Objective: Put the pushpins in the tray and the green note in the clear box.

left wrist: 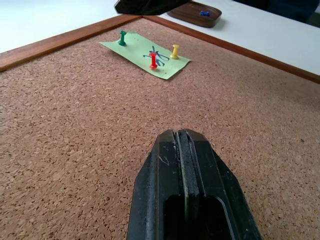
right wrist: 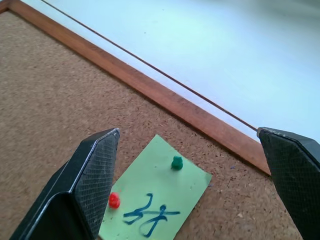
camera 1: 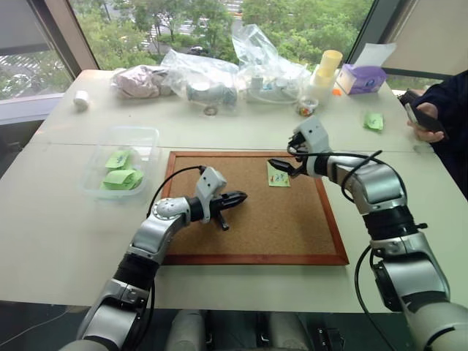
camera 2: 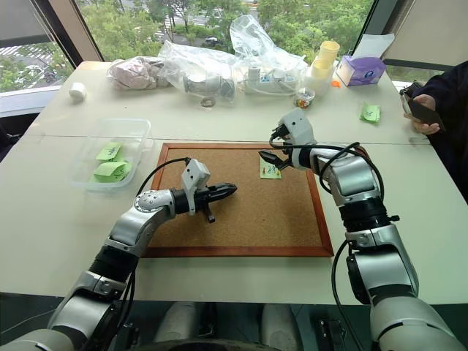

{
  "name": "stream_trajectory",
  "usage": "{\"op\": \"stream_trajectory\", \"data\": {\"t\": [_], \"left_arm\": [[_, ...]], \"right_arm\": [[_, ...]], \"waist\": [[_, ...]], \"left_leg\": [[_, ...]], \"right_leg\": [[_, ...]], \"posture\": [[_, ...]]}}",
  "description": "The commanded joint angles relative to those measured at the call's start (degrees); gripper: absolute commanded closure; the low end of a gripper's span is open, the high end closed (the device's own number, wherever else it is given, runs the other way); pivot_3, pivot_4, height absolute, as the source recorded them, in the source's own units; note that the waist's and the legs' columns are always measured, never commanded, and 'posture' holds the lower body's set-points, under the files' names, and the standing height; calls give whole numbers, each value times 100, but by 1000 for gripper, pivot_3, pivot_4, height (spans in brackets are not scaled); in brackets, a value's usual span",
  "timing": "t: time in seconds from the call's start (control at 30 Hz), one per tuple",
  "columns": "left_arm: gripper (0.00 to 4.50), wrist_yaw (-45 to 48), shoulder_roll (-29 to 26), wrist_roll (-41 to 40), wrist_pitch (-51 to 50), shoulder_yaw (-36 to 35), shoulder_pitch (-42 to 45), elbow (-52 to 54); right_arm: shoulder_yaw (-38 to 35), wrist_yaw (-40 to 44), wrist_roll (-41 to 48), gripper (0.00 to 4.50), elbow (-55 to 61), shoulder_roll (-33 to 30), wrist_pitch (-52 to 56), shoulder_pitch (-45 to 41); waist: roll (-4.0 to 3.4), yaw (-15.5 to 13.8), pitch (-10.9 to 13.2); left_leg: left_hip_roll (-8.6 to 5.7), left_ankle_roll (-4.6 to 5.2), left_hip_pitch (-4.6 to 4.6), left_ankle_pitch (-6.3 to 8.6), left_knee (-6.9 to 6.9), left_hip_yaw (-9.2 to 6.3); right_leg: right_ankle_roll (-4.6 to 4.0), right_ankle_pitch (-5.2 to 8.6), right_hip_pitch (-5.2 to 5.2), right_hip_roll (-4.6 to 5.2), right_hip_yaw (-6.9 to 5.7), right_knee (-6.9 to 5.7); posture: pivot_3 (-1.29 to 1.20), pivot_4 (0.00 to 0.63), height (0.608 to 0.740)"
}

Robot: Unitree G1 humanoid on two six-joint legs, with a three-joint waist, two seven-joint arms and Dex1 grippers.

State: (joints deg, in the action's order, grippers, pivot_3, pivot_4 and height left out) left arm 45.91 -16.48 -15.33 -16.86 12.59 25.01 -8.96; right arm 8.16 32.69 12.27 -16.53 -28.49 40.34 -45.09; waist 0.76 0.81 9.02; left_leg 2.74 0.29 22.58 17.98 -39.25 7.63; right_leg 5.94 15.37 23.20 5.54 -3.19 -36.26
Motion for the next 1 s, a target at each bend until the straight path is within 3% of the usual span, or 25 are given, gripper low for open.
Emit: {"op": "stream_trajectory", "data": {"t": [0.03,0.13,0.3,0.93,1.0], "left_arm": [[4487,-50,-4,96,-3,-33,-141,-16],[4500,-79,2,116,-20,-51,-166,-3],[4500,-98,-2,137,-51,-60,-210,54],[4500,-130,-7,212,-33,-58,-210,63],[4500,-135,-15,217,-41,-58,-217,76]], "right_arm": [[36,83,-252,0,-342,68,-440,-194],[92,175,-400,939,-577,133,-664,-216],[117,263,-552,3420,-592,222,-903,-137],[-52,408,-563,3420,-995,415,-884,-48],[-105,400,-576,3970,-1063,451,-909,-66]], "waist": [[-1,4,-1],[-2,13,-1],[-4,17,-2],[-7,19,-4],[-8,18,-4]], "left_leg": [[0,0,0,0,0,0],[1,-1,-2,-1,0,2],[2,-3,-3,-1,0,2],[4,-4,-5,-2,0,2],[4,-4,-5,-2,0,2]], "right_leg": [[0,0,0,0,0,-1],[0,0,0,0,0,-2],[0,0,0,-1,0,-4],[0,0,-1,0,0,-5],[0,0,-1,0,0,-5]], "posture": [[0,150,740],[0,150,740],[0,150,740],[0,150,740],[0,150,740]]}}
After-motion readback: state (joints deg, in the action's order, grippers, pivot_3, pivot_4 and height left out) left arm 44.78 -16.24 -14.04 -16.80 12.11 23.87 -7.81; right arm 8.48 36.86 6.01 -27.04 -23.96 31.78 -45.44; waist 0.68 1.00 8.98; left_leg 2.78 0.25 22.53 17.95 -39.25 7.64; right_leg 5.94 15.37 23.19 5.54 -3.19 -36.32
